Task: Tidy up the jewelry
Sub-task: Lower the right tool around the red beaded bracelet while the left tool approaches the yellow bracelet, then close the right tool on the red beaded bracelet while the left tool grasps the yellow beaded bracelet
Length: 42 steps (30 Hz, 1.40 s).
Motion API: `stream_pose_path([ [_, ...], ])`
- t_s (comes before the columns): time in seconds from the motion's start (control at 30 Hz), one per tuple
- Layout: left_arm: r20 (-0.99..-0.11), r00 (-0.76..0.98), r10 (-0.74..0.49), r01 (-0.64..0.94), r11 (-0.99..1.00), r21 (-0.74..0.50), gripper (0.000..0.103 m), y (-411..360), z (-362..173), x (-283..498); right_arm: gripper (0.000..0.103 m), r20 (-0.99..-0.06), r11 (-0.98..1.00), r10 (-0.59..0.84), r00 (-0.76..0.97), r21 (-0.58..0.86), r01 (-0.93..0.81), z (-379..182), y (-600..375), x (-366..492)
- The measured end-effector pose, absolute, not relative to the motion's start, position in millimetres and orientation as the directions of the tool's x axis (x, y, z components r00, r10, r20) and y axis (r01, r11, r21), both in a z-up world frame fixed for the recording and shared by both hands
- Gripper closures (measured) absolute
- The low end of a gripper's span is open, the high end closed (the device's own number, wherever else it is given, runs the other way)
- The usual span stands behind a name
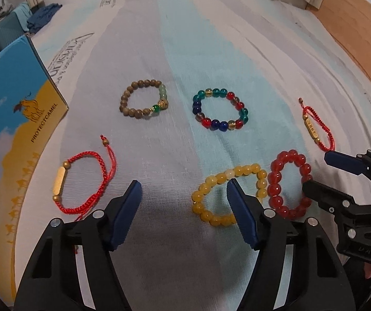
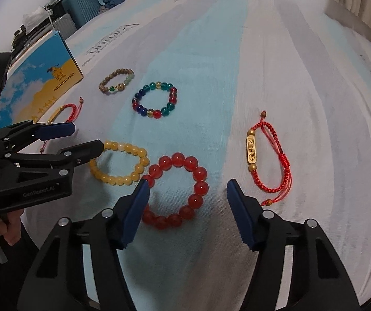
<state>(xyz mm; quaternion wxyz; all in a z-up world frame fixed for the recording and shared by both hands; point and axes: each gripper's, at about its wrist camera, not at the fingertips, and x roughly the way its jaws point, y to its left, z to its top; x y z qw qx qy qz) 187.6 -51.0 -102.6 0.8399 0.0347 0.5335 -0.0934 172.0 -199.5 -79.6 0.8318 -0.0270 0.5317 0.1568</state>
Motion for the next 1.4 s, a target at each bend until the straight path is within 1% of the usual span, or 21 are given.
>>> stream_pose_path([
  [0.13, -0.907, 0.407, -0.106, 0.202, 0.979, -0.023, 0.037, -53, -111, 188, 0.056, -0.899, 0.948, 0.239, 0.366, 0.135, -0.287, -89, -199, 176],
  [0.23, -0.909, 0.405, -0.102, 0.201, 0.979, -0.020, 0.037, -52, -116, 190, 0.060, -0.906, 0.948, 0.237, 0.351, 0.138, -0.285, -97, -199, 178],
  [0.37, -0.909, 0.406, -0.090, 0.203, 0.979, -0.006, 0.038, -53, -120, 192, 0.061, -0.908, 0.949, 0.240, 0.343, 0.146, -0.279, -103, -200, 179],
  [0.43, -0.908, 0.410, -0.086, 0.203, 0.979, -0.001, 0.040, -54, -121, 192, 0.061, -0.909, 0.949, 0.240, 0.340, 0.146, -0.278, -106, -199, 180],
  [0.53, -0.903, 0.421, -0.085, 0.194, 0.981, -0.002, 0.048, -51, -122, 190, 0.061, -0.911, 0.950, 0.230, 0.342, 0.134, -0.281, -108, -199, 178],
  [0.57, -0.902, 0.425, -0.083, 0.193, 0.981, 0.001, 0.052, -50, -121, 189, 0.062, -0.911, 0.951, 0.223, 0.346, 0.126, -0.282, -108, -198, 178],
  [0.7, -0.899, 0.430, -0.078, 0.209, 0.978, 0.015, 0.065, -47, -118, 186, 0.072, -0.914, 0.957, 0.192, 0.357, 0.094, -0.275, -107, -197, 178],
  [0.73, -0.899, 0.430, -0.078, 0.213, 0.977, 0.017, 0.066, -47, -117, 185, 0.077, -0.915, 0.957, 0.191, 0.356, 0.092, -0.276, -107, -196, 178],
  [0.77, -0.899, 0.430, -0.079, 0.214, 0.977, 0.017, 0.068, -46, -117, 184, 0.078, -0.916, 0.957, 0.185, 0.356, 0.086, -0.276, -107, -197, 178],
  [0.83, -0.900, 0.429, -0.079, 0.218, 0.976, 0.018, 0.072, -46, -116, 184, 0.086, -0.918, 0.958, 0.181, 0.354, 0.084, -0.273, -106, -197, 177],
  [1.0, -0.902, 0.423, -0.086, 0.220, 0.976, 0.010, 0.087, -49, -111, 182, 0.087, -0.920, 0.960, 0.188, 0.345, 0.098, -0.261, -103, -201, 177],
  [1.07, -0.902, 0.422, -0.093, 0.227, 0.974, 0.006, 0.091, -51, -108, 180, 0.088, -0.918, 0.961, 0.190, 0.347, 0.102, -0.256, -100, -202, 176],
  [1.1, -0.902, 0.421, -0.096, 0.230, 0.973, 0.004, 0.091, -52, -106, 179, 0.090, -0.917, 0.962, 0.190, 0.350, 0.102, -0.253, -98, -203, 175],
  [1.4, -0.897, 0.426, -0.120, 0.243, 0.970, -0.014, 0.093, -56, -92, 170, 0.090, -0.910, 0.964, 0.190, 0.369, 0.103, -0.245, -86, -205, 173],
])
